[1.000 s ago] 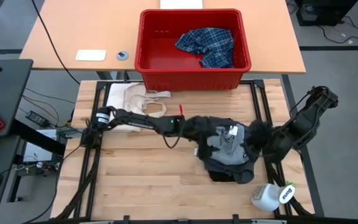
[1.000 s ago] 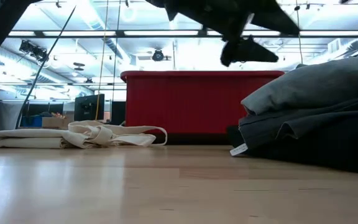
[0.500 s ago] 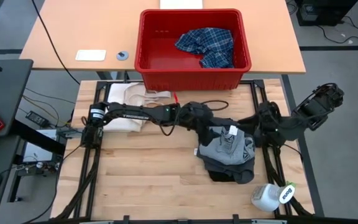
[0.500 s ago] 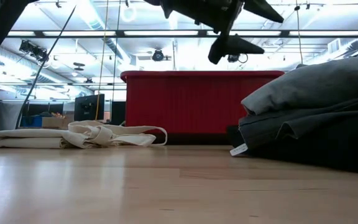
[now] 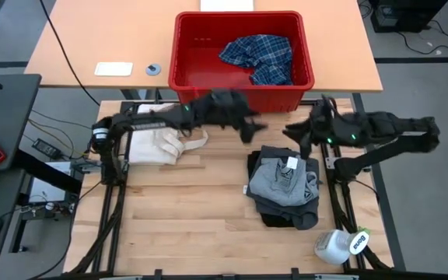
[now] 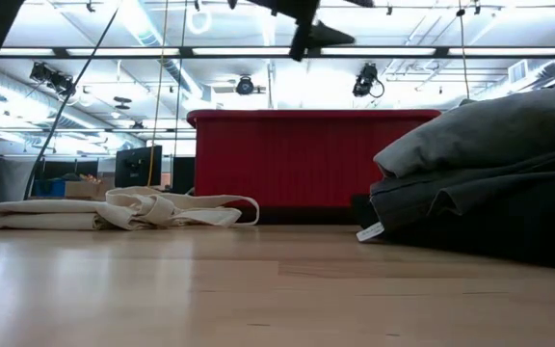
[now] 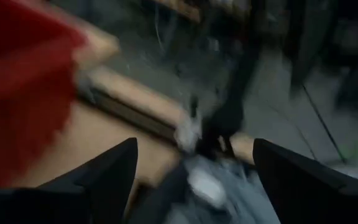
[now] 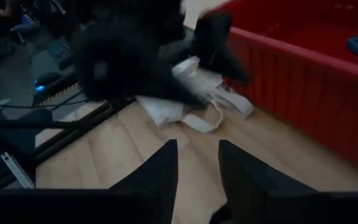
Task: Fold Laundry from Bin
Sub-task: Fold the blue checkered pants
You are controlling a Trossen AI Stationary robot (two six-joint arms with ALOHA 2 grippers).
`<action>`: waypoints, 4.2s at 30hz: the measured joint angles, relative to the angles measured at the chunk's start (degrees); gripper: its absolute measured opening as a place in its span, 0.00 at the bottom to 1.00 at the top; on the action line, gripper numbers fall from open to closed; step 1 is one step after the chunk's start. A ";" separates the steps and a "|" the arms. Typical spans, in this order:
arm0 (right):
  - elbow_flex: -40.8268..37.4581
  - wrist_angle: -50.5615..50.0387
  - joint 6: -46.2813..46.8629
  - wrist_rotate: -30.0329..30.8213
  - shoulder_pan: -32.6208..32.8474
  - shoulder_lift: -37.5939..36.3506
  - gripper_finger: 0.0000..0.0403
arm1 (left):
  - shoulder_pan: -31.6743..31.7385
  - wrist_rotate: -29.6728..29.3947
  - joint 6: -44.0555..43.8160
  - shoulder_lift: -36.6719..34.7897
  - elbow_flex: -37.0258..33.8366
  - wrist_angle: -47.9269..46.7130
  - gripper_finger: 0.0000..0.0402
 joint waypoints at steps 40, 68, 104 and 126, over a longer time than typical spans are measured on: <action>26.93 16.86 -19.70 -26.89 -48.67 30.06 0.06 | 25.57 -1.80 21.00 -5.97 3.40 7.10 0.80; 26.92 23.94 -15.28 -39.50 -57.02 39.76 0.06 | 35.79 1.52 10.02 -0.01 3.29 -1.91 0.80; 29.77 21.56 -11.21 -52.55 -58.10 39.93 0.06 | 33.79 1.52 8.89 -0.01 3.29 -1.85 0.80; 31.47 28.93 -14.68 -48.75 -58.79 39.84 0.06 | 33.79 1.52 8.89 -0.04 3.32 -1.85 0.80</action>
